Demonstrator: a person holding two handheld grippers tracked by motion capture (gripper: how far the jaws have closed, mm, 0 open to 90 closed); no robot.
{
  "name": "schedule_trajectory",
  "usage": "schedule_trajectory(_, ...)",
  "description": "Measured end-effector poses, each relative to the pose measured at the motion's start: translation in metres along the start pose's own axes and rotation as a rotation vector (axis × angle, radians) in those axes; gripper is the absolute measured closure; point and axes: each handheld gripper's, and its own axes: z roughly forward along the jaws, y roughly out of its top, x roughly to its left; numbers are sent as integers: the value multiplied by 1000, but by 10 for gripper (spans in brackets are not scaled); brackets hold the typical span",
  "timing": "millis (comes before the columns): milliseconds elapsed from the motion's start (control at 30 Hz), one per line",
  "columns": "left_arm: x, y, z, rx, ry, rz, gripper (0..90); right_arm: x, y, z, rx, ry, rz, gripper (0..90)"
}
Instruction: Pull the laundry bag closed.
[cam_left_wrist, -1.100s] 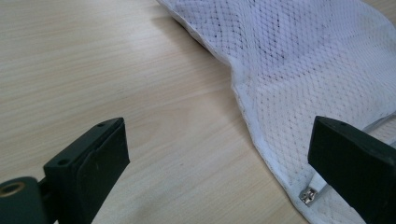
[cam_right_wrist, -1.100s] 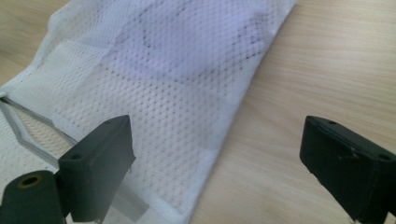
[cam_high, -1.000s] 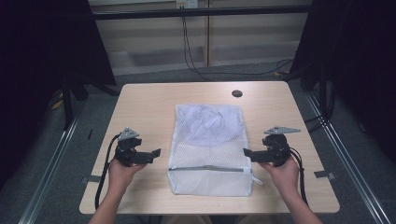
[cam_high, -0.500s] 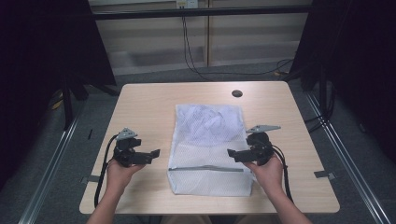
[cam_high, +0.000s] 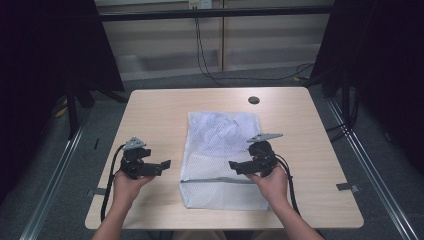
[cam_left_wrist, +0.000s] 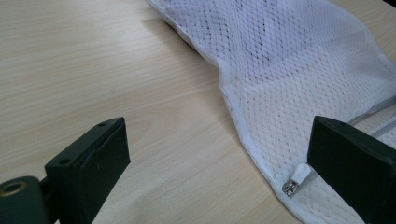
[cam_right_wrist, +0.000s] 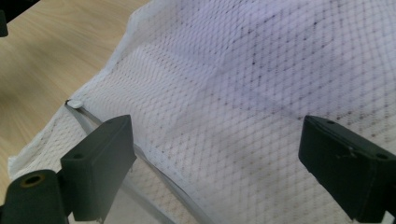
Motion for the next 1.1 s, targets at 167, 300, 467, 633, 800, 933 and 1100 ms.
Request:
schedule_trajectory(167,1,0,-1,-2,0,-2,56,7,2,7,12,15,-10,114)
schedule_trajectory(300,1,0,-2,0,0,-2,56,12,3,13,18,26,-18,120)
schedule_trajectory(467,1,0,-2,6,-1,-3,56,19,6,18,24,42,-19,135)
schedule_trajectory(633,2,0,-3,1,6,-6,56,26,8,23,34,61,-17,143)
schedule_trajectory(800,2,0,-4,2,3,-7,56,31,9,28,36,70,-24,149)
schedule_trajectory(933,2,0,-4,2,5,-7,56,35,10,32,51,74,-28,151)
schedule_trajectory(1100,1,0,-3,5,-5,-6,56,38,11,37,58,88,-29,156)
